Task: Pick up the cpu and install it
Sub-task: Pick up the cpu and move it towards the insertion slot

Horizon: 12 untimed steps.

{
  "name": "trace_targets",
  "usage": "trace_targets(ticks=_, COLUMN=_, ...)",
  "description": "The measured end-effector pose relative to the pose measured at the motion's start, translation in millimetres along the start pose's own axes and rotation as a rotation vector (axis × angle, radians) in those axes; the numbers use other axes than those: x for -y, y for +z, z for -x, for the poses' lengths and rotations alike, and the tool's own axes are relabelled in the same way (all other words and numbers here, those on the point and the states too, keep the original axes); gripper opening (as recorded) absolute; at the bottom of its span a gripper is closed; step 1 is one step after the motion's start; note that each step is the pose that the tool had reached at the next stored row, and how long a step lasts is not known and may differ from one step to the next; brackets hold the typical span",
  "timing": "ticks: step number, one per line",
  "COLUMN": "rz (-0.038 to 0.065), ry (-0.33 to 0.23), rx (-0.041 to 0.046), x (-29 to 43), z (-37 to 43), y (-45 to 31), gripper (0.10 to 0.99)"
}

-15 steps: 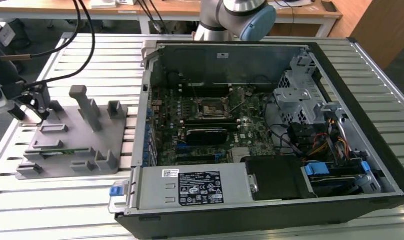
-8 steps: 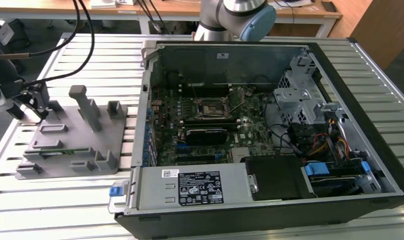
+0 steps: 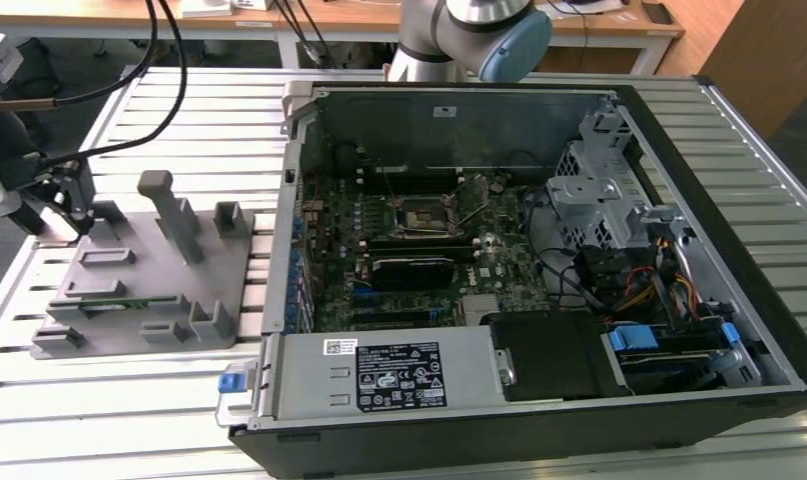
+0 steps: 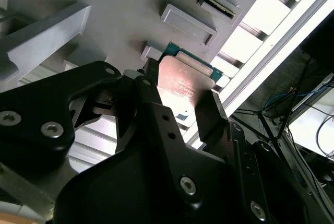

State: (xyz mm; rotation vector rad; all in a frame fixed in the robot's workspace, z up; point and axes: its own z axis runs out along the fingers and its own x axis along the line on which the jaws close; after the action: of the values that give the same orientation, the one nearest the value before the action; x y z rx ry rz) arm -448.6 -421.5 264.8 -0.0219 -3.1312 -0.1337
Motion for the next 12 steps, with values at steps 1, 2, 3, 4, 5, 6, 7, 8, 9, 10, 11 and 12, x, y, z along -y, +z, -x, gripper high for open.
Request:
trace_targets(ticks=1, rz=0.0, ry=0.0, rx=0.0, x=-0.1, z=0.0, y=-1.1, gripper=0.525)
trace_targets(ticks=2, rz=0.0, ry=0.0, rx=0.0, x=-0.2, z=0.0, y=-2.4, gripper=0.525)
trace_targets(ticks=3, rz=0.0, ry=0.0, rx=0.0001, x=-0.4, z=0.0, y=-3.7, gripper=0.525)
trace_targets(ticks=4, rz=0.0, ry=0.0, rx=0.0001, x=-0.6, z=-0.1, y=-4.9, gripper=0.525)
trace_targets(ticks=5, rz=0.0, ry=0.0, rx=0.0001, x=-0.8, z=-0.1, y=-6.1, gripper=0.525)
trace_targets(ticks=6, rz=0.0, ry=0.0, rx=0.0, x=-1.0, z=-0.1, y=-7.3, gripper=0.525)
trace_targets(ticks=7, rz=0.0, ry=0.0, rx=0.0001, x=-1.2, z=-0.1, y=-8.5, gripper=0.525)
trace_targets(ticks=8, rz=0.0, ry=0.0, rx=0.0001, x=-1.4, z=-0.1, y=-9.6, gripper=0.525)
trace_targets(ticks=9, rz=0.0, ry=0.0, rx=0.0001, x=-1.4, z=-0.1, y=-10.7, gripper=0.525)
trace_targets(ticks=10, rz=0.0, ry=0.0, rx=0.0001, x=-1.5, z=-0.1, y=-11.6, gripper=0.525)
trace_targets(ticks=11, rz=0.0, ry=0.0, rx=0.0002, x=-1.7, z=-0.1, y=-12.5, gripper=0.525)
trace_targets(ticks=12, rz=0.0, ry=0.0, rx=0.0005, x=-1.9, z=-0.3, y=-13.4, gripper=0.525)
